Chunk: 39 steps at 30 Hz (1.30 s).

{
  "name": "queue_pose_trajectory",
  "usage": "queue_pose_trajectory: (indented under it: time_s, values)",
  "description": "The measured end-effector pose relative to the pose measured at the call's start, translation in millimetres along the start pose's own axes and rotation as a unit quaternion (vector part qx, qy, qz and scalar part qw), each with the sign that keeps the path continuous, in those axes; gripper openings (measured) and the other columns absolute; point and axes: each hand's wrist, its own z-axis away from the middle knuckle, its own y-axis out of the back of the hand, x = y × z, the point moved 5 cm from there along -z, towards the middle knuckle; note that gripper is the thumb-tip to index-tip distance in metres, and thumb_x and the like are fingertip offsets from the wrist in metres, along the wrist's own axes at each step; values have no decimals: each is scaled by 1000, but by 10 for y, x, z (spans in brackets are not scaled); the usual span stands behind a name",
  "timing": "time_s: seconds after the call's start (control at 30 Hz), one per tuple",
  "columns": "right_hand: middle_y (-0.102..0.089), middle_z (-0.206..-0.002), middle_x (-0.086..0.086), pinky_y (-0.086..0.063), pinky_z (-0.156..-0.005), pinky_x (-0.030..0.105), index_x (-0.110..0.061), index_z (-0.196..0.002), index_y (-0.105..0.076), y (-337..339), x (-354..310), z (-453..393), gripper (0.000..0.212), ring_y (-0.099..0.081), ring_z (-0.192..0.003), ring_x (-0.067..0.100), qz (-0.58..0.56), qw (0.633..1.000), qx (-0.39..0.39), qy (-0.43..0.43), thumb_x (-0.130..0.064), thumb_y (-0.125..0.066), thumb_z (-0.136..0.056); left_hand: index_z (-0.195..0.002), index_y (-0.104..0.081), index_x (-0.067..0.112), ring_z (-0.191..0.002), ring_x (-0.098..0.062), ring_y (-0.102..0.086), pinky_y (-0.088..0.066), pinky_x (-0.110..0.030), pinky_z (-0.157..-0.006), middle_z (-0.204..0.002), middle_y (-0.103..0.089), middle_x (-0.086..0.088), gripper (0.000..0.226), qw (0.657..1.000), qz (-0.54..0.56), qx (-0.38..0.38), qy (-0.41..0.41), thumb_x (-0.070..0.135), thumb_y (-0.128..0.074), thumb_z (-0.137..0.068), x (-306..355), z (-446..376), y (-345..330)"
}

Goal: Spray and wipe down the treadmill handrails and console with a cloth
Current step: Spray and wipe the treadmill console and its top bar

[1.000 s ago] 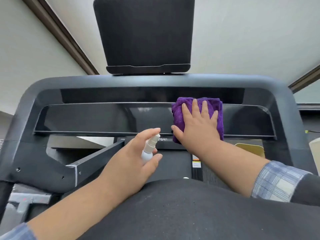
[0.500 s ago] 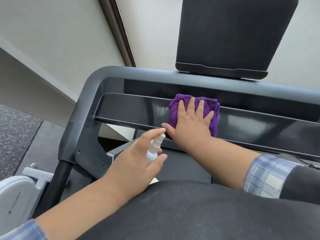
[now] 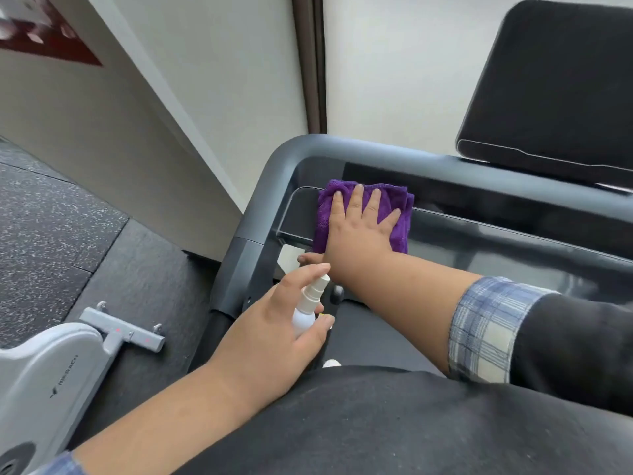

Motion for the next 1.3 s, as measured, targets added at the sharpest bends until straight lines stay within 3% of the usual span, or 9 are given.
queue_pose_trajectory:
  time_s: [0.3, 0.63, 0.77, 0.9, 0.97, 1.07, 1.13, 1.23, 1.3]
  values:
    - [19, -164, 19, -5, -108, 80, -14, -156, 20, -9, -519, -175, 105, 14, -148, 51, 97, 991, -44, 86, -27, -64, -93, -126, -24, 76, -91, 5, -56, -37, -3, -76, -108, -54, 34, 67, 1000, 19, 14, 17, 39, -66, -89, -224, 69, 147]
    - [0, -169, 7, -12, -117, 67, -23, -160, 0, 12, -253, 410, 91, 0, -154, 34, 62, 968, -35, 239, -46, -58, -93, -123, -28, 73, -97, 13, -53, -40, -14, -70, -102, -61, 25, 57, 993, 10, 112, 34, 46, -60, -84, -206, -297, 201]
    - [-33, -160, -9, -24, -118, 57, -37, -155, -27, 200, 85, 730, 81, -24, -149, 21, -75, 972, -33, 220, -43, -66, -84, -127, -29, 63, -87, -10, -60, -48, -36, -74, -101, -64, 17, 53, 996, -4, 81, 46, 46, -59, -87, -144, -528, 135]
    - [-60, -120, -31, -51, -89, 26, -55, -141, -37, 462, 480, 1029, 72, -59, -104, -4, -323, 937, -40, 127, -27, -61, -79, -128, -28, 60, -82, -25, -60, -49, -42, -75, -101, -63, 9, 51, 996, -38, 57, 54, 39, -57, -92, -133, -836, 106]
    - [-65, -96, -33, -49, -63, 12, -67, -127, -43, 530, 645, 1167, 69, -63, -71, -2, -443, 891, -49, 84, -19, -55, -79, -131, -26, 58, -75, -19, -59, -45, -36, -65, -101, -60, 6, 52, 995, -63, 51, 64, 35, -55, -95, -160, -1022, 75]
    - [-69, -72, -9, -50, -44, 33, -68, -122, -46, 569, 806, 1389, 68, -58, -54, 13, -563, 821, -81, 54, -15, -48, -80, -136, -22, 60, -75, -2, -54, -39, -31, -62, -103, -56, 12, 54, 993, -100, 26, 60, 33, -50, -98, -159, -1241, -3]
    - [-72, -82, -8, -54, -55, 51, -66, -126, -46, 563, 908, 1521, 65, -64, -69, 18, -598, 796, -84, 44, -19, -49, -81, -136, -23, 58, -73, -4, -54, -39, -32, -62, -100, -54, 11, 52, 990, -131, 18, 40, 32, -49, -98, -122, -1330, -76]
    - [-70, -113, -23, -52, -86, 20, -71, -117, -51, 503, 1072, 1636, 58, -64, -102, -4, -609, 791, -46, 27, -26, -55, -81, -135, -24, 51, -68, -11, -55, -42, -33, -58, -92, -52, 8, 49, 986, -166, 5, 20, 31, -50, -97, -78, -1424, -167]
    - [-73, -106, -9, -56, -90, 40, -67, -118, -52, 417, 1152, 1656, 54, -65, -95, 3, -611, 791, -45, 3, -30, -56, -80, -135, -24, 46, -67, -13, -54, -44, -34, -59, -91, -51, 5, 48, 982, -190, -7, 1, 30, -50, -98, -77, -1480, -223]
